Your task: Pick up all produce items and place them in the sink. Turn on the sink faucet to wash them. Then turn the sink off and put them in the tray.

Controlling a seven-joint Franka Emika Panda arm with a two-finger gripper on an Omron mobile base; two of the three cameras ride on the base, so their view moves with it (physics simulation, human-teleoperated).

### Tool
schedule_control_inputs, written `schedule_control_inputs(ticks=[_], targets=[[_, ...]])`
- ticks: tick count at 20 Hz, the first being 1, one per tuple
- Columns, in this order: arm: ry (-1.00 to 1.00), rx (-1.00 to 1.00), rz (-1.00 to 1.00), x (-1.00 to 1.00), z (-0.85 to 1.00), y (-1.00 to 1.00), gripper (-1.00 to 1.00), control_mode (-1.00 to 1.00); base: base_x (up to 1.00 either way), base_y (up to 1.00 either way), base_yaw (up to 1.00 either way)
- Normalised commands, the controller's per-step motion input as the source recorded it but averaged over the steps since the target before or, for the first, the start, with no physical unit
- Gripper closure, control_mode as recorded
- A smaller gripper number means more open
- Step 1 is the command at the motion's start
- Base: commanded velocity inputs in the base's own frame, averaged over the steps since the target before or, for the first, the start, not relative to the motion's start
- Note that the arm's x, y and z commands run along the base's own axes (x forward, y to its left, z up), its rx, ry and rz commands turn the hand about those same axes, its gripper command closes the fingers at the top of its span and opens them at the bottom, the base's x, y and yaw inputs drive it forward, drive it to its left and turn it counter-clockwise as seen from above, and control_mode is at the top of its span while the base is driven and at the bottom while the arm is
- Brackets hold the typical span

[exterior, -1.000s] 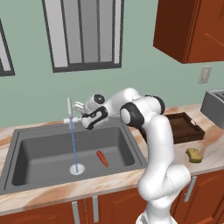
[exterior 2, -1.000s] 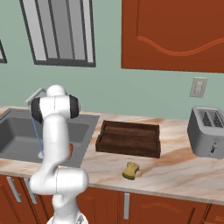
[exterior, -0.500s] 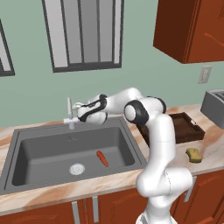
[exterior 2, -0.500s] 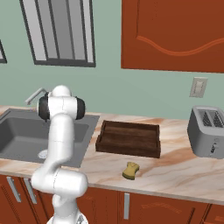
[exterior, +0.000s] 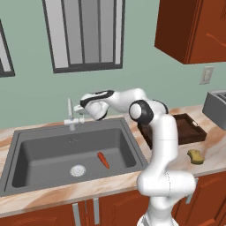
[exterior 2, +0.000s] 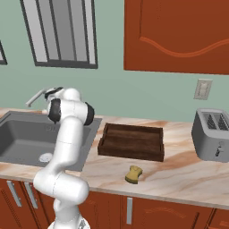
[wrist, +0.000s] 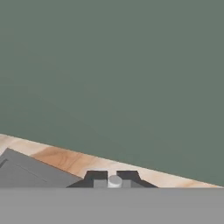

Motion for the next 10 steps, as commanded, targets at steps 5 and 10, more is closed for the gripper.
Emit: schedule_control_inputs(ticks=[5, 10], targets=[[0.0, 0.0, 0.14, 0.0, -0.02, 0.17, 1.0, -1.0, 0.0, 0.0, 0.0], [-0.01, 0.0, 0.09, 0.0, 0.0, 0.14, 1.0, -1.0, 0.0, 0.0, 0.0]])
